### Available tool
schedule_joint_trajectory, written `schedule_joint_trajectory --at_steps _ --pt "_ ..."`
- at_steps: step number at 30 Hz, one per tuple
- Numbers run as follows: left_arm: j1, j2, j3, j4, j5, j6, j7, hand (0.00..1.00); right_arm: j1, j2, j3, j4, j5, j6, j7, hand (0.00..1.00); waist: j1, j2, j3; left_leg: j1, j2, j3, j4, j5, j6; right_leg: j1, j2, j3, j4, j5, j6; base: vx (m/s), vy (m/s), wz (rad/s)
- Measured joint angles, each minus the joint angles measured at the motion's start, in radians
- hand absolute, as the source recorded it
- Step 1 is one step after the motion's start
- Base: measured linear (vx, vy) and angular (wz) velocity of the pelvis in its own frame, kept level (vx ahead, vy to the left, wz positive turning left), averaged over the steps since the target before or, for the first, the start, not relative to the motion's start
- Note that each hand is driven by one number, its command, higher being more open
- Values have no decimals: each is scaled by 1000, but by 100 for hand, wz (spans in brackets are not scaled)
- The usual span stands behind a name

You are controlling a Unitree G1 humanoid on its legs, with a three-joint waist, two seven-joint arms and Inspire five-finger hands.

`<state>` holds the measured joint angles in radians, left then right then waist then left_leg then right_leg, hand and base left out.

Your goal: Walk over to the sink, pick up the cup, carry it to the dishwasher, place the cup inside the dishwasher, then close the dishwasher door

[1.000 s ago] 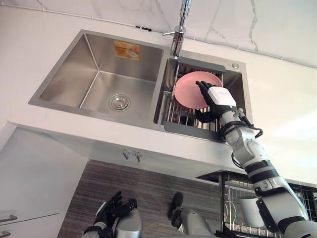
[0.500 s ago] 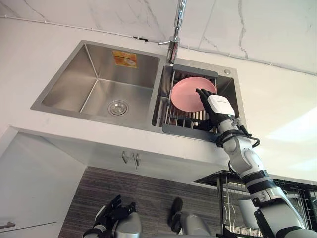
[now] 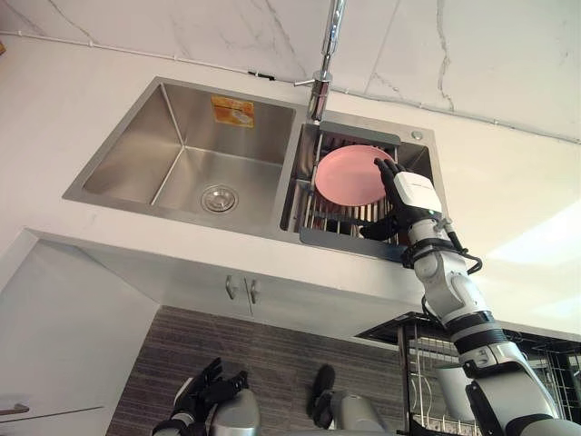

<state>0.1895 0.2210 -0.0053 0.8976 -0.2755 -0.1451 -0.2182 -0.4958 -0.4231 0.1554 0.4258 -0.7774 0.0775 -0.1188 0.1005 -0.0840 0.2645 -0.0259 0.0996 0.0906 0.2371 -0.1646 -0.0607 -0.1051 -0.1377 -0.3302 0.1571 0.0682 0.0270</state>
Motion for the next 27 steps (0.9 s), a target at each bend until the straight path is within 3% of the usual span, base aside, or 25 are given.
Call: schedule_joint_trajectory --at_steps 15,19,27 --pt "0 -9 8 -22 0 3 -2 100 -129 -30 -1 52 14 1 -44 100 19 19 13 -32 14 -15 62 -39 12 4 13 -7 -3 0 0 0 1 1" --pt "-11 -17 8 -28 -1 0 -6 100 -177 -46 6 88 30 2 -43 100 19 43 43 -47 17 -18 75 -42 17 -4 16 -8 -3 -1 0 -8 -6 0" --pt "-22 -21 8 -42 -22 -19 -16 100 -242 -59 10 123 46 -4 -44 100 18 55 84 -86 26 -19 83 -41 18 -40 25 -10 -1 -5 -3 -15 -13 0"
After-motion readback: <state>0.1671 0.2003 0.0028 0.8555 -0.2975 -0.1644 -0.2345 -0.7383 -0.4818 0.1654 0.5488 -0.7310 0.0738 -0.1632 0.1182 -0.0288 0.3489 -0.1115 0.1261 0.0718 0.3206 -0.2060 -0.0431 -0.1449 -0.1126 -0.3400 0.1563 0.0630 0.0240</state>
